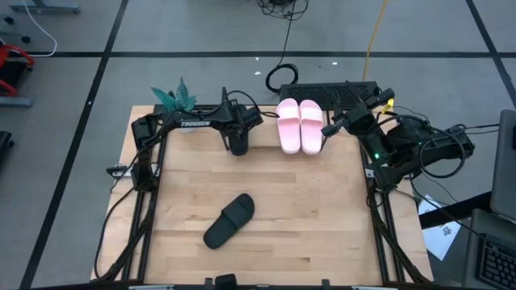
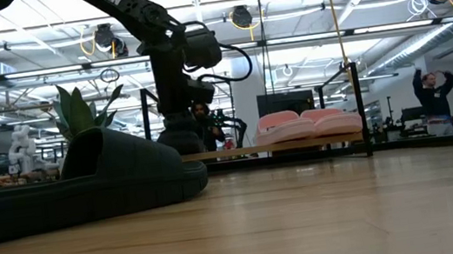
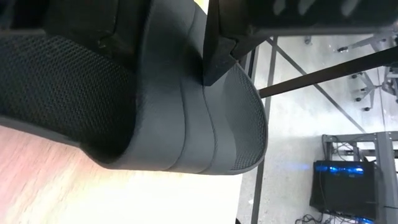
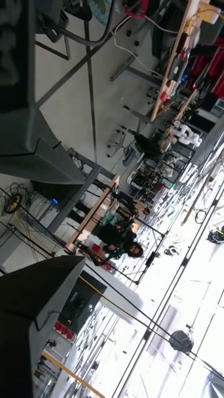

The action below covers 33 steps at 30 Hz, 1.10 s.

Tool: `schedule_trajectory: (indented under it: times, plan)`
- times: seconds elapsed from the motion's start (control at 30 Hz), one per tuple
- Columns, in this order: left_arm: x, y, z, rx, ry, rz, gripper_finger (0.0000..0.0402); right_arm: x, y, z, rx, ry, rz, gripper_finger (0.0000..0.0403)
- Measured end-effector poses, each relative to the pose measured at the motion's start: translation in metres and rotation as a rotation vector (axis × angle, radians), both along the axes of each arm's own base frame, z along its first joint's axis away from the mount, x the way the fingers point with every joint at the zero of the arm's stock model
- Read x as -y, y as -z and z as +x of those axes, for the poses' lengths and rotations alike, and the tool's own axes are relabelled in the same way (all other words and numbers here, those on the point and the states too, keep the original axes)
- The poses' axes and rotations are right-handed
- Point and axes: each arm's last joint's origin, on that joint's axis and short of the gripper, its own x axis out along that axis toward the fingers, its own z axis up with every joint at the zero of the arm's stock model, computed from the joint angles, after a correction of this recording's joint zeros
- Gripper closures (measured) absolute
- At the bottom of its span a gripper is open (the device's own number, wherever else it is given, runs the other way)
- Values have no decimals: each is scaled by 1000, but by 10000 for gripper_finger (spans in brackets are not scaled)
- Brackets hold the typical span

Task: Pick and place slides into the shelf
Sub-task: Put the left black slipper on the shelf

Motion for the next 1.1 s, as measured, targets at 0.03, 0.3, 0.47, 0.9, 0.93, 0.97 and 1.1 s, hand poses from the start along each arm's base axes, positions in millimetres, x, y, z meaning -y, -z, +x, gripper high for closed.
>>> schedule_trajectory:
  times: [0.03, 0.3, 0.47, 0.9, 0.93, 0.97, 1.1]
  plan:
    - [0, 0, 0, 0, -1, 0, 286, 0, 0, 0, 0, 0, 0, 213]
    - [-1, 0, -1, 2, -3, -4, 276, 0, 0, 0, 0, 0, 0, 213]
    - [-1, 0, -1, 17, -23, -7, 236, 0, 0, 0, 0, 0, 0, 213]
    - [5, 0, 2, 9, -27, 24, 152, 0, 0, 0, 23, -6, 10, 213]
    - [6, 0, 2, 7, -24, 27, 152, 0, 0, 0, 25, -7, 11, 213]
    - [7, 0, 2, 5, -21, 28, 152, 0, 0, 0, 25, -7, 11, 213]
    - [7, 0, 3, 5, -21, 29, 151, 0, 0, 0, 20, -7, 10, 213]
